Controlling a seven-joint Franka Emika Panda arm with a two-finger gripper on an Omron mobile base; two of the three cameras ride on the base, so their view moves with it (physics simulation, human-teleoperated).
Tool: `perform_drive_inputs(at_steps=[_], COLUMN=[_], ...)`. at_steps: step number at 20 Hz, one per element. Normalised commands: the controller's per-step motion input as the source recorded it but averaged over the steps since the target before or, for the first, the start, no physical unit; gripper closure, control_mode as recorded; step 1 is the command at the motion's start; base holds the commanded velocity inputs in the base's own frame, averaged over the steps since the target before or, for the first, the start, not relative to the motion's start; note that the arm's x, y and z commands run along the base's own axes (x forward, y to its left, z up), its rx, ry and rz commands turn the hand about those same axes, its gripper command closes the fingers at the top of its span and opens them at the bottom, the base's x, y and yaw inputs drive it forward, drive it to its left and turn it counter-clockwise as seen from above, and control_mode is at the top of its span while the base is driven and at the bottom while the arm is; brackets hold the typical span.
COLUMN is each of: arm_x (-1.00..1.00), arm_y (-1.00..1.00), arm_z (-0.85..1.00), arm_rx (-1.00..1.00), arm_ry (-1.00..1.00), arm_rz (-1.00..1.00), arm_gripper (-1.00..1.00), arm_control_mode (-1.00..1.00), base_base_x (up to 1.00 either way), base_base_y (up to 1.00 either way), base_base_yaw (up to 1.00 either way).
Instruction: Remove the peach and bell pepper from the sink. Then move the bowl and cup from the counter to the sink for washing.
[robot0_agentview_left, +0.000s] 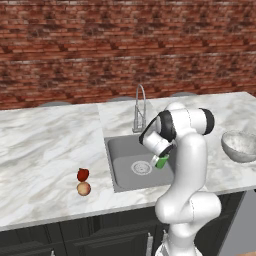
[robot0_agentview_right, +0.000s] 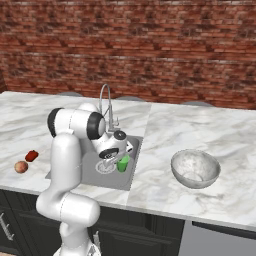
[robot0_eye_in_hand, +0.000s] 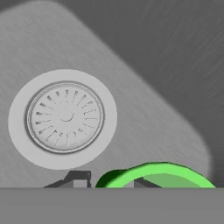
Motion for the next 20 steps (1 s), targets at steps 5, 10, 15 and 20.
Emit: perform_drive_inputs(at_steps=[5,10,15,20], arm_x=[0.19,0.19,0.18,0.06], arm_y=[-0.13,-0.14,-0.16,-0.2], arm_z=[-0.16,-0.16,-0.17,-0.19], arm_rx=[0.0,0.0,0.0,0.0], arm_ry=[0.0,0.0,0.0,0.0], arm_rz=[0.0,0.0,0.0,0.0], arm_gripper=[1.0,1.0,1.0,1.0], arm_control_mode=[-1.0,-1.0,-1.0,-1.0], base_base_x=[0.0,0.0,0.0,0.0], base_base_y=[0.0,0.0,0.0,0.0], base_base_yaw=[0.0,0.0,0.0,0.0])
